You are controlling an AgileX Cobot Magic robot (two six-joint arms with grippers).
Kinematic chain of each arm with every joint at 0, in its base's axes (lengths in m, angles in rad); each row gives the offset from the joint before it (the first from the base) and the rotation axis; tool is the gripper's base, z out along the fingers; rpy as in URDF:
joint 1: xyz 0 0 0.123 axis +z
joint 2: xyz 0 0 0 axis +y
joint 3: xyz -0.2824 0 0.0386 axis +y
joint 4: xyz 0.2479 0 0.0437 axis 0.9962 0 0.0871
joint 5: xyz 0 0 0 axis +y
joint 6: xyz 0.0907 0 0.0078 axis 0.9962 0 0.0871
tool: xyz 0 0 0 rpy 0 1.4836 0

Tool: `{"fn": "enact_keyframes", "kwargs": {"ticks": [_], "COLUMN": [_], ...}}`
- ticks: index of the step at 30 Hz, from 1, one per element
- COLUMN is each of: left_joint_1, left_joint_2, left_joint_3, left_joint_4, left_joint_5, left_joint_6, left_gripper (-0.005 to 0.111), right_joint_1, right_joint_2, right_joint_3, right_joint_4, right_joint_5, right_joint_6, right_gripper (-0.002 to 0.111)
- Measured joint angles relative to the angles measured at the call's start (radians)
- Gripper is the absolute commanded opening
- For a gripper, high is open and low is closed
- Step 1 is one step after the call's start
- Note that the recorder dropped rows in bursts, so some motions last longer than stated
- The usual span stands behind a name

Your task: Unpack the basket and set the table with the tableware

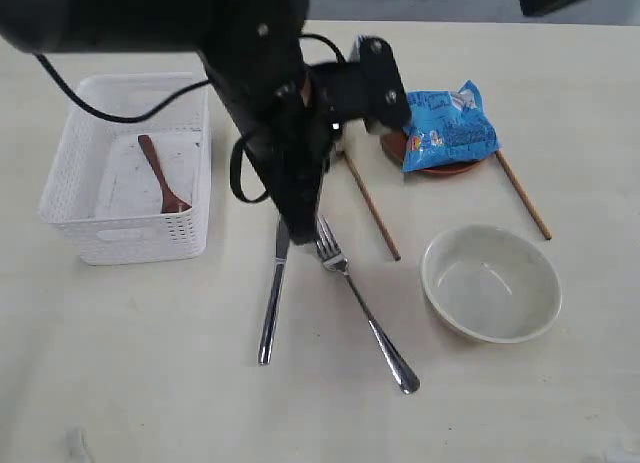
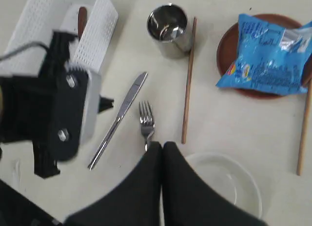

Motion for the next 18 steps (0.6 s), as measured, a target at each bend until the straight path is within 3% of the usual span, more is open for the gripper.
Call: {"fn": "enact_keyframes", "kwargs": {"ticks": [3, 7, 9, 18], "left_joint_1": [0.049, 0.130, 0.168, 0.283], "left_joint_2": [-0.092, -0.237, -0.311, -0.612], "left_joint_3": [0.000, 0.000, 0.000, 0.000], "left_joint_4": [-0.069, -0.189, -0.234, -0.269], "left_joint_5": [-0.026, -0.041, -0.049, -0.088], "left_joint_6": [-0.132, -0.212, -0.226, -0.251], "left_gripper": [0.000, 0.000, 0.000, 0.000], "right_joint_1": [0.044, 0.142, 0.204, 0.422], "right_joint_2": [-0.046, -0.051, -0.031, 0.117], "right_joint_3": [0.089, 0.209, 0.255, 0.286], "right_joint_4": [0.002, 0.006, 0.006, 0.008], "right_joint_5": [0.000, 0.001, 0.003, -0.034], "right_joint_6": [0.000, 0.007, 0.024, 0.074], "right_gripper": [0.008, 0.038, 0.046, 0.046]}}
